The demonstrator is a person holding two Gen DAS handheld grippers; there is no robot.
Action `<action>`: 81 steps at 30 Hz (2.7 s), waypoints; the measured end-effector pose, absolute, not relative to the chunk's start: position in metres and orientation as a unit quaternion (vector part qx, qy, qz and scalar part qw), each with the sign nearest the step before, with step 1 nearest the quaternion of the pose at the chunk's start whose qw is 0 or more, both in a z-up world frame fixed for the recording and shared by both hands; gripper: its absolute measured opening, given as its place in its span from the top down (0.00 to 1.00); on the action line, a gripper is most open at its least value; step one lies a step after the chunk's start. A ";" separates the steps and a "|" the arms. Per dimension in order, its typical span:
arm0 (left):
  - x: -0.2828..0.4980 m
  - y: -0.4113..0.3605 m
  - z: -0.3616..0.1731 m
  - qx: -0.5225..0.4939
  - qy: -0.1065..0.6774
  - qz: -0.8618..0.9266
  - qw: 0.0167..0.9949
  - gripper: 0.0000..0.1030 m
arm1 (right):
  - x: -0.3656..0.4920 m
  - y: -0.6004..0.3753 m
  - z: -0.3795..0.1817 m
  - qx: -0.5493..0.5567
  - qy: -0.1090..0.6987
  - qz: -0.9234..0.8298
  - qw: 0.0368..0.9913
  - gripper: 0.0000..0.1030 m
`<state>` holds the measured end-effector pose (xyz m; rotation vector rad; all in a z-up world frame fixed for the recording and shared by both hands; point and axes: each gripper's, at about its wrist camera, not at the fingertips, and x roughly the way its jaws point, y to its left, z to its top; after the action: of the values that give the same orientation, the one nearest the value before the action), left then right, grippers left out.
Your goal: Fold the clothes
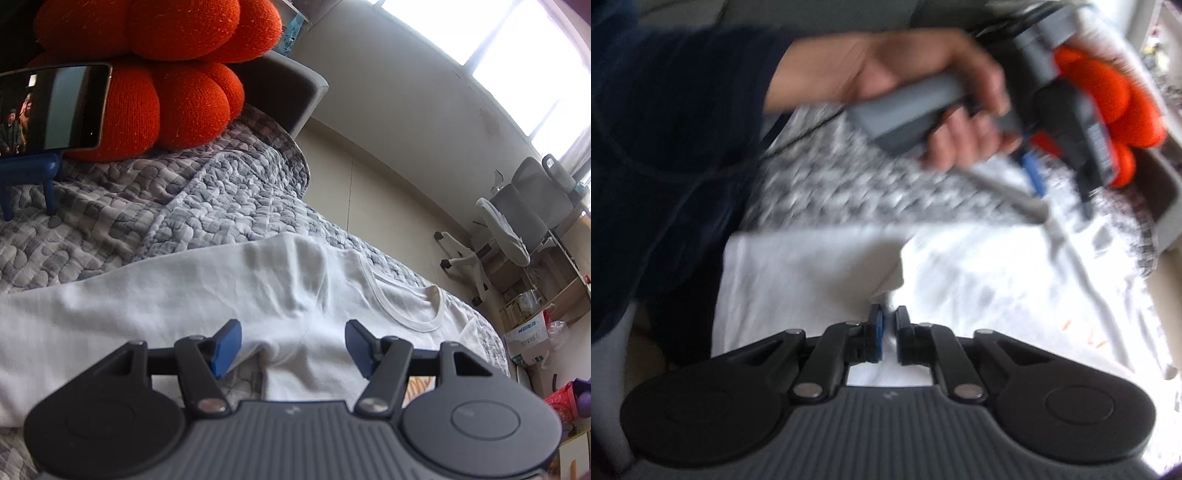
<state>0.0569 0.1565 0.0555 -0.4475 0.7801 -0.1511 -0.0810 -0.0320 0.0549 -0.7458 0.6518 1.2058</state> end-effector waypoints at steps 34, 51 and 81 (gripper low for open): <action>0.044 0.094 0.062 -0.115 0.354 -0.133 0.919 0.39 | 0.064 -0.324 0.045 0.417 0.426 0.057 0.801 0.68; 0.054 0.077 0.043 -0.081 0.385 -0.118 0.912 0.39 | 0.049 -0.329 0.032 0.460 0.392 -0.018 0.797 0.95; 0.056 0.076 0.039 -0.091 0.395 -0.136 0.904 0.39 | 0.138 -0.258 0.045 0.144 0.364 0.067 0.918 0.65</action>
<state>0.0560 0.0761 0.0389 -0.1872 0.8158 -0.2817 0.1383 -0.2576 0.0448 0.2962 0.7476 0.1382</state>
